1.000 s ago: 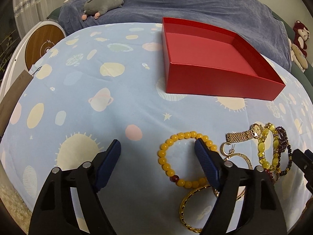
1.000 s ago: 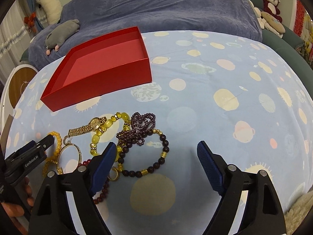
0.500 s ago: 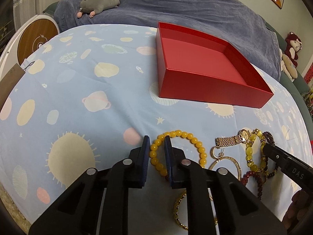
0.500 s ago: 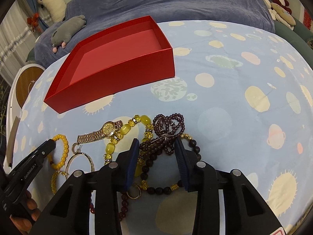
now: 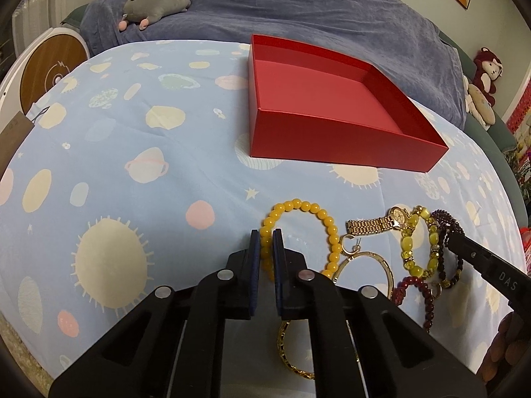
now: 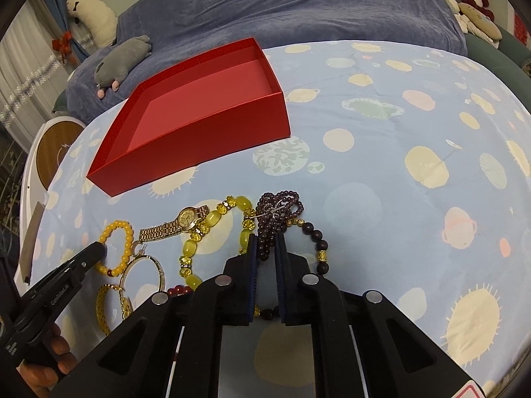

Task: Organize jewelry
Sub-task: 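Carry both bracelets into the red box and open both grippers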

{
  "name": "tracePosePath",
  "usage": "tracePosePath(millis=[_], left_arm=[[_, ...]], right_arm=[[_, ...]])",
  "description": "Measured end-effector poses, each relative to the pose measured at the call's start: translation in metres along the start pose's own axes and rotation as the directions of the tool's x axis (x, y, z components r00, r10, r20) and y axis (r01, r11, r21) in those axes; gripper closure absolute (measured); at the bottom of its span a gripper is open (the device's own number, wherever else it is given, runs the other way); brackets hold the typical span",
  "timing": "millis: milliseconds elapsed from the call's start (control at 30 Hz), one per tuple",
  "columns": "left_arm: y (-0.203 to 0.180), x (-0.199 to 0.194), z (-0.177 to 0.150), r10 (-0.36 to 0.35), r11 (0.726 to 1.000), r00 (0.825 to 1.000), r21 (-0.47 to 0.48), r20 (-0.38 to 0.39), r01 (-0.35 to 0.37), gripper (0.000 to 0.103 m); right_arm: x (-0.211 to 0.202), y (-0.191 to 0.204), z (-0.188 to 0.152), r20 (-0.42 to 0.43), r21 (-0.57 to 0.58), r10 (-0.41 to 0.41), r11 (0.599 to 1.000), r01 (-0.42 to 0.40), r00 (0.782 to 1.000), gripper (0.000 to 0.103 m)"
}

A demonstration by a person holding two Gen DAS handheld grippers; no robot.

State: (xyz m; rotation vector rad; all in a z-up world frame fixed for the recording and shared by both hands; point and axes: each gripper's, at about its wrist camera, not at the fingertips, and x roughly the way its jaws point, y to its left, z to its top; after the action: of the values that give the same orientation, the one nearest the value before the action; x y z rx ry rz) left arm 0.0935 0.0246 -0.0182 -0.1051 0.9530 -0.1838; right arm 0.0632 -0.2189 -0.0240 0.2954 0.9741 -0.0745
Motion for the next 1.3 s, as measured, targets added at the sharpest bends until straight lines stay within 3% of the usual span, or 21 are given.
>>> tracePosePath(millis=[500,700,833,1067,1300], left_arm=[[-0.007,-0.047,0.016,-0.051,0.999,0.997,-0.002,0.062,0.051,0.096],[-0.021,-0.066,0.05,-0.091,0.995,0.991,0.042,0.1,0.087,0.096],[-0.031,-0.066,0.087,-0.117,0.992,0.984,0.067,0.132,0.109,0.096],[-0.044,-0.03,0.159,-0.13,0.989,0.977,0.095,0.167,0.116,0.096],[-0.039,0.045,0.195,-0.104,0.994,0.989,0.051,0.104,0.099,0.096]], right_arm=[[-0.049,-0.006,0.001,0.05,0.004,0.062,0.998,-0.062,0.997,0.094],[-0.065,0.007,0.033,0.097,-0.034,0.101,0.995,-0.098,0.99,0.094],[-0.062,0.017,0.073,0.133,-0.061,0.126,0.991,-0.119,0.983,0.094],[-0.016,0.035,0.15,0.12,-0.103,0.131,0.987,-0.119,0.984,0.094],[0.052,0.044,0.199,0.022,-0.115,0.115,0.987,-0.111,0.993,0.094]])
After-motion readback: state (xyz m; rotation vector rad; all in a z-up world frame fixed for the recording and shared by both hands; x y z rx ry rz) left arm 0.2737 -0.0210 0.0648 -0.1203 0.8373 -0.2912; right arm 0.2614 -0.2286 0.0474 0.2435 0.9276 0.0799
